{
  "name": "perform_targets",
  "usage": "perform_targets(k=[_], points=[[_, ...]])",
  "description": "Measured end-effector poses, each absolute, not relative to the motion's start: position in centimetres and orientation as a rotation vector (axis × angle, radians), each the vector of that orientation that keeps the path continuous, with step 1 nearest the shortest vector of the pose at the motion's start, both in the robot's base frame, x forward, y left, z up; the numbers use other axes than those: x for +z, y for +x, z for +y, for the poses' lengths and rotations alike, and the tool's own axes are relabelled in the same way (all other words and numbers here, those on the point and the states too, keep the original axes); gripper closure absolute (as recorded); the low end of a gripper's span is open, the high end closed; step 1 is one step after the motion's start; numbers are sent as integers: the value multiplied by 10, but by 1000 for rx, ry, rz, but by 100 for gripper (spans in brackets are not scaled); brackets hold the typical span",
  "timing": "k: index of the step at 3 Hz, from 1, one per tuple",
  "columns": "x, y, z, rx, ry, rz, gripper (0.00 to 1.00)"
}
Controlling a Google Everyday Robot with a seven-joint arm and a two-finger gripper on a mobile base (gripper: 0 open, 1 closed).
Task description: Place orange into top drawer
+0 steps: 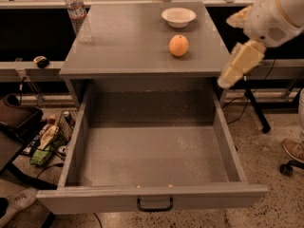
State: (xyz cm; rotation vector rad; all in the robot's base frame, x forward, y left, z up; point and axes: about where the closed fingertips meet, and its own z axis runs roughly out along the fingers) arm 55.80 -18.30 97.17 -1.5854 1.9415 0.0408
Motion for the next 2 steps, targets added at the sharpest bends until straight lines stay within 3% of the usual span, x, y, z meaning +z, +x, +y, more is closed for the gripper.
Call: perform_targets(k=[2], points=[[952, 701, -139, 281, -1422, 1774, 0]])
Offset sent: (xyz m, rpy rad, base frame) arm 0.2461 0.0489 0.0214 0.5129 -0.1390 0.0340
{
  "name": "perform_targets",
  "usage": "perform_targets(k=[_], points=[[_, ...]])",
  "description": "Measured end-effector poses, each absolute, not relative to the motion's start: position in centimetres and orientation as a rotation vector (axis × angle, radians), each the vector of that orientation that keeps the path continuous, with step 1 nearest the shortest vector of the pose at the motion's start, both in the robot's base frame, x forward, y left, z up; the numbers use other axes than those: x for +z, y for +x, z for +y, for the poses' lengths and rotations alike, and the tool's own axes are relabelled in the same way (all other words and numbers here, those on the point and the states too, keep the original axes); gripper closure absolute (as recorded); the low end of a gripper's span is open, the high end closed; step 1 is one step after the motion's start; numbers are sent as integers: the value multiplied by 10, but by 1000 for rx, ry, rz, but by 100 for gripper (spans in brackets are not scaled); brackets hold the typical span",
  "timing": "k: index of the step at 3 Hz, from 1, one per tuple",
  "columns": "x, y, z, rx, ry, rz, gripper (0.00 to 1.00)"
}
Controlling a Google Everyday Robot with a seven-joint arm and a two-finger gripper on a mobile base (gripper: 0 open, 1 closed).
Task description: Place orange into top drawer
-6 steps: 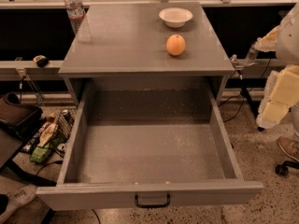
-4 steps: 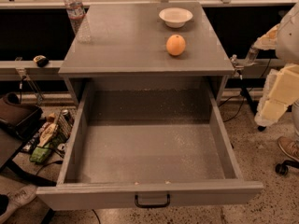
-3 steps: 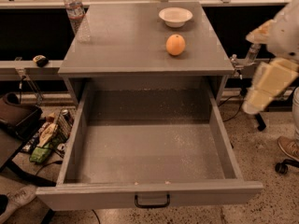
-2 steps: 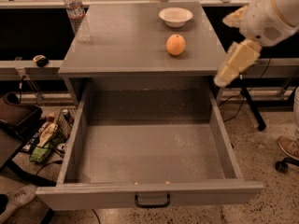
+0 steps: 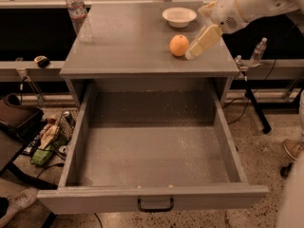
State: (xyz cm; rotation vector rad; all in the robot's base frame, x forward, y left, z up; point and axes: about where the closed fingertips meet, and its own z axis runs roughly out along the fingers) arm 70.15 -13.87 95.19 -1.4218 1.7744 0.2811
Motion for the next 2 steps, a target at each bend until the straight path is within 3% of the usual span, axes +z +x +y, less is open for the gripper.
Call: perform_targets(k=[2], points=[[934, 783, -95, 487, -1257, 1679, 0]])
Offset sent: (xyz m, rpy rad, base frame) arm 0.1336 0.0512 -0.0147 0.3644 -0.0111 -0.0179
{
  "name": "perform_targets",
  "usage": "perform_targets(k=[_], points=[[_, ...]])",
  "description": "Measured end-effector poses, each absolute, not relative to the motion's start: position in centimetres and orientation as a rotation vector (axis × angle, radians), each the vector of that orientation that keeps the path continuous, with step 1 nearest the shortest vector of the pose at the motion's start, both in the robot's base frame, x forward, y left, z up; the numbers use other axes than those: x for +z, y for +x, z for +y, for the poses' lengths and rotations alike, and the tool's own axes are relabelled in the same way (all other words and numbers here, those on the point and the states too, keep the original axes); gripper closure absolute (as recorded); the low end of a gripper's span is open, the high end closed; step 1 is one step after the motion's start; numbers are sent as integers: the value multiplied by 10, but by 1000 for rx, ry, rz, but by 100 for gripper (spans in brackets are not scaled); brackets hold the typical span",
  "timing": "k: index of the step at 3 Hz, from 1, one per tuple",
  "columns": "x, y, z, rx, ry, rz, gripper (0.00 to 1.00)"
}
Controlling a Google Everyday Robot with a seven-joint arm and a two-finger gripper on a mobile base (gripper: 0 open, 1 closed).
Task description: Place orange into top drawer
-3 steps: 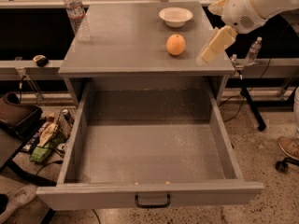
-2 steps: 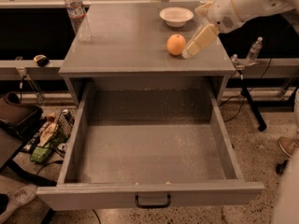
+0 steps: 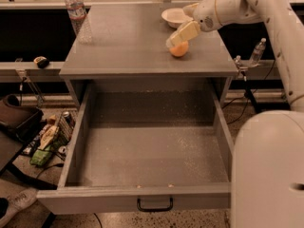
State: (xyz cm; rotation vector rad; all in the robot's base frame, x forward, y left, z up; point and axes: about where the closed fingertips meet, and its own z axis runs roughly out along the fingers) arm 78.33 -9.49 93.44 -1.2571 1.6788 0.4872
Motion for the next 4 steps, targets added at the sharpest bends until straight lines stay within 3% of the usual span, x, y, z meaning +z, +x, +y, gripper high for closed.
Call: perform_targets(k=[3, 4], points=[[884, 826, -103, 483, -1118, 1796, 0], [861, 831, -83, 523, -1125, 1813, 27]])
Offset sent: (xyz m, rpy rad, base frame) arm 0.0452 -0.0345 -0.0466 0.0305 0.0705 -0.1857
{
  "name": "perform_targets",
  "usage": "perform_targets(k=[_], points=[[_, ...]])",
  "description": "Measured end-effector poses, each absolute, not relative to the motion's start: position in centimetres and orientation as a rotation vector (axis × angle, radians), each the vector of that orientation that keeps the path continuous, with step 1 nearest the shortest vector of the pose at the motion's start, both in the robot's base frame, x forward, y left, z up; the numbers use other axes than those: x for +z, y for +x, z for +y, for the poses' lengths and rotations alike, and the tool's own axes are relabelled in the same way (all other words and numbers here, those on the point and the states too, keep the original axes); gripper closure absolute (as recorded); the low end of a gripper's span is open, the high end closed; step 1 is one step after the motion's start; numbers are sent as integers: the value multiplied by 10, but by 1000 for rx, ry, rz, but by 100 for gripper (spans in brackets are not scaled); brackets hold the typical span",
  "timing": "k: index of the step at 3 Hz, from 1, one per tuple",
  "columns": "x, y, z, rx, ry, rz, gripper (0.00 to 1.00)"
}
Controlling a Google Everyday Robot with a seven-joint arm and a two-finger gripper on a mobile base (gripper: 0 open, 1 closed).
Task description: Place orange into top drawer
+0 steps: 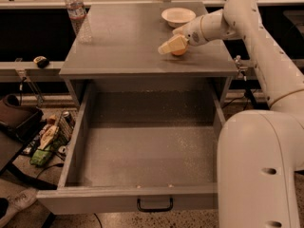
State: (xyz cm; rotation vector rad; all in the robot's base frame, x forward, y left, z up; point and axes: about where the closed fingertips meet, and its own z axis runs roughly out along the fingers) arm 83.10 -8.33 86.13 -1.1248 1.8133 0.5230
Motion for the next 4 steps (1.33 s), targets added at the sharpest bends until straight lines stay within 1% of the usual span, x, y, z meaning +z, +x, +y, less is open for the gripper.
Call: perform_targets(k=[3, 4], points=[[851, 831, -76, 536, -1124, 1826, 96], [857, 831, -76, 535, -1125, 1825, 100]])
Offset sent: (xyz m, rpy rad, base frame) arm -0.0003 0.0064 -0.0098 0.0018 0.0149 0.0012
